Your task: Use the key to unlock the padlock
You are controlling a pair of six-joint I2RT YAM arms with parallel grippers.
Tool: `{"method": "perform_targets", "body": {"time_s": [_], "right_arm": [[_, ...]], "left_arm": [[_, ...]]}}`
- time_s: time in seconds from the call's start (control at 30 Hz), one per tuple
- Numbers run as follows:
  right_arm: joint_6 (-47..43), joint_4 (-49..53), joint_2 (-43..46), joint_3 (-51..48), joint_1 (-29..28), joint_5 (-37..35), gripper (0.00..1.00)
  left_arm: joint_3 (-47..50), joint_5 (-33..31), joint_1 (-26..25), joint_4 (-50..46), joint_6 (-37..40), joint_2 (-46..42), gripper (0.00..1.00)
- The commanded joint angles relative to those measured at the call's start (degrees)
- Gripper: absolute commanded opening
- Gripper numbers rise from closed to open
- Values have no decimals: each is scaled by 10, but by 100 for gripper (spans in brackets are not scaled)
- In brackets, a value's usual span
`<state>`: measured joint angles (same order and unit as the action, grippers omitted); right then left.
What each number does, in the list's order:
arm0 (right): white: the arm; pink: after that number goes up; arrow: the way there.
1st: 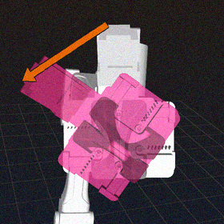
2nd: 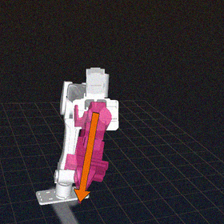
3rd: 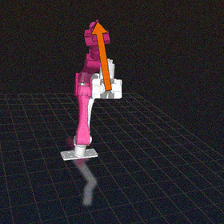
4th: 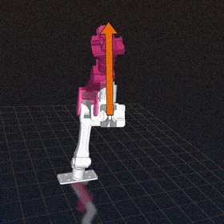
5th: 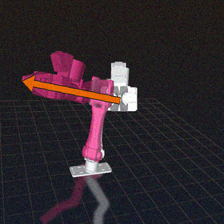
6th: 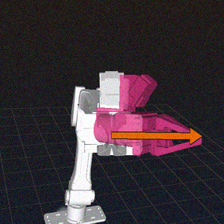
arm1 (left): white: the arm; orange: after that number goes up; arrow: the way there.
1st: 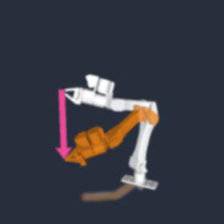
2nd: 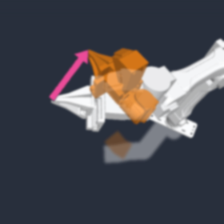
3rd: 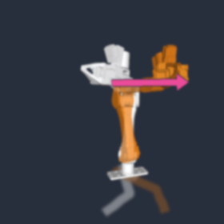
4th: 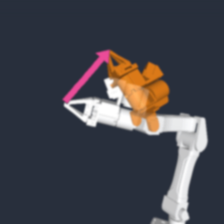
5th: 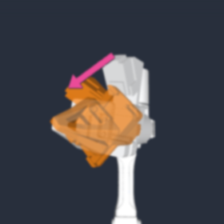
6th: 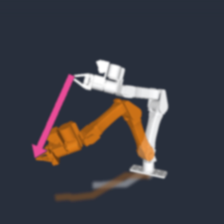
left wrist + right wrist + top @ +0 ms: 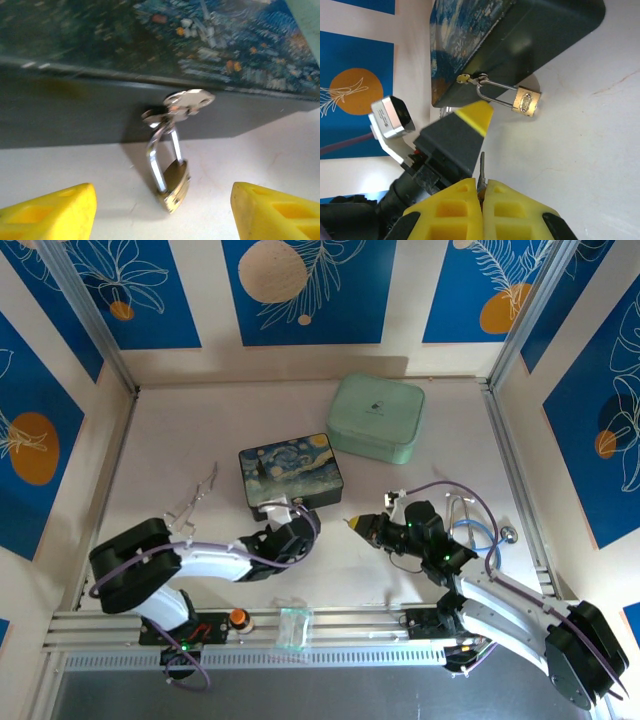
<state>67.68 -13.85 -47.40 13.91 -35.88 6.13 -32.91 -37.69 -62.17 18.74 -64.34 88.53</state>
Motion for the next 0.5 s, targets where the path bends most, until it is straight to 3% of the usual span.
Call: {"method": "perform_targets", "body": {"time_s": [0.0,0.37,0.47], "right_arm": [[-3,-14,8,-12,0,10,0],[9,-23,21,-27,-1,6,0],[11,-27,21,-29,-2,4,0]], "left_arm": [[-43,-43,-4,-23,-15,33,67],[-93,-55,-8,-137,-155,99,62],[-70,-47,-6,-56,-151,121,65]]}}
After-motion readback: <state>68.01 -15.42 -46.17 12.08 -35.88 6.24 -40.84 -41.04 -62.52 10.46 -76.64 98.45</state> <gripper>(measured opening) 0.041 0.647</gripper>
